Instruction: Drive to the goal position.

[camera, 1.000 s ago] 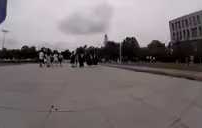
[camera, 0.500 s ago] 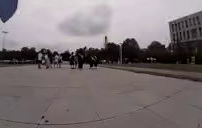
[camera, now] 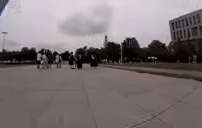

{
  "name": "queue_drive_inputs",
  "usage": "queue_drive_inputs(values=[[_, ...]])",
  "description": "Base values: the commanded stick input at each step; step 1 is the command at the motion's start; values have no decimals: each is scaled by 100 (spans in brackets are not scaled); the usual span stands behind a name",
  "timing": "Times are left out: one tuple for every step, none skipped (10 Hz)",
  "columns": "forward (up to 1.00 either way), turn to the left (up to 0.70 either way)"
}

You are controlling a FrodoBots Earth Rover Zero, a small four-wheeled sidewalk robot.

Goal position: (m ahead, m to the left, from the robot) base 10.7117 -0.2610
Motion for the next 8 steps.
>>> queue_drive_inputs(values=[[55,-12],[55,-12],[55,-6],[55,1],[55,1],[55,7],[55,15],[55,15]])
